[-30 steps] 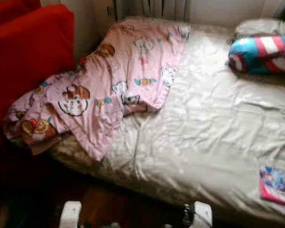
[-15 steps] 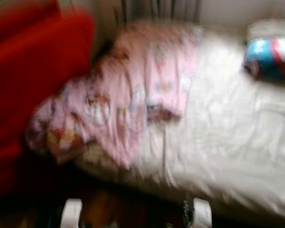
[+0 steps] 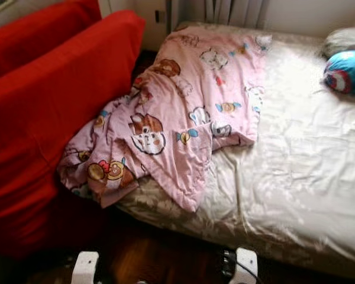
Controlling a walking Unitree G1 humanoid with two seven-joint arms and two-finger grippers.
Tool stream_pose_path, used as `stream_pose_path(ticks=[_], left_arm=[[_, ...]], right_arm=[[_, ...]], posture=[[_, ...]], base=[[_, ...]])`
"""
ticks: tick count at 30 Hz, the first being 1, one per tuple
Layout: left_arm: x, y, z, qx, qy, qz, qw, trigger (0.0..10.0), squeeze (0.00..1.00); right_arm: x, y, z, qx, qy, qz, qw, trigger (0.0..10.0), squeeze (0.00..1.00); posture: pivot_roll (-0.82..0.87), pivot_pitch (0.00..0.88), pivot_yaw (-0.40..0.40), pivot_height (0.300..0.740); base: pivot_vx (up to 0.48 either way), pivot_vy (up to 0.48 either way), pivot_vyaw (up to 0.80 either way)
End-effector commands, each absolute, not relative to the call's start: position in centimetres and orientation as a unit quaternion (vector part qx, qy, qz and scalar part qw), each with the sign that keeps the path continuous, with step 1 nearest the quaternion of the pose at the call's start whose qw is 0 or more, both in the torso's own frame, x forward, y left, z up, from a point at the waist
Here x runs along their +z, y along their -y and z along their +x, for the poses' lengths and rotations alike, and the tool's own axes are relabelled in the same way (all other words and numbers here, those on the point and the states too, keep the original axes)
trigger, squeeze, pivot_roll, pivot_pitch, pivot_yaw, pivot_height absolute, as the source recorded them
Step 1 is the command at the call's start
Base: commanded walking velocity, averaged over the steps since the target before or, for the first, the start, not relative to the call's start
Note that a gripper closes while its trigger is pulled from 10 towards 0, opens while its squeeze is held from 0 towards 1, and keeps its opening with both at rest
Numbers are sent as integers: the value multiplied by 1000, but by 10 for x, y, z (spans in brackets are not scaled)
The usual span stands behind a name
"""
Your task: Clean up the room
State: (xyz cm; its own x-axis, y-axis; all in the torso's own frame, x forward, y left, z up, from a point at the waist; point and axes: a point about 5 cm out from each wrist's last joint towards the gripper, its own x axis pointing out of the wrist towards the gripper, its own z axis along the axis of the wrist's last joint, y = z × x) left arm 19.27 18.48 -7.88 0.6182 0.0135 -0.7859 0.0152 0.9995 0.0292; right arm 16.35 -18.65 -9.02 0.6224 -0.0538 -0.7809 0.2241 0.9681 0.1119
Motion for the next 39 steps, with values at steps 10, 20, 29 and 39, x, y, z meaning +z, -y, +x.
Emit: stream_pose_path(ticks=[10,20,29,39], left_arm=[[-86,-189,177,3,-464,19,886,10000,0],[-86,-190,177,3,-463,18,886,10000,0],[-86,-189,177,3,-460,14,888,10000,0],[-86,-188,177,1,-458,5,889,10000,0]], right_arm=[[-92,182,161,-67,-434,93,894,10000,0],[-91,180,163,-66,-428,95,896,10000,0],[-90,181,164,-75,-423,100,897,10000,0],[-90,181,165,-76,-419,104,899,10000,0]], posture=[[83,187,-30,740],[85,190,-27,740],[85,191,-28,740],[84,191,-29,740]], base=[[0,0,480],[0,0,800],[0,0,94],[0,0,0]])
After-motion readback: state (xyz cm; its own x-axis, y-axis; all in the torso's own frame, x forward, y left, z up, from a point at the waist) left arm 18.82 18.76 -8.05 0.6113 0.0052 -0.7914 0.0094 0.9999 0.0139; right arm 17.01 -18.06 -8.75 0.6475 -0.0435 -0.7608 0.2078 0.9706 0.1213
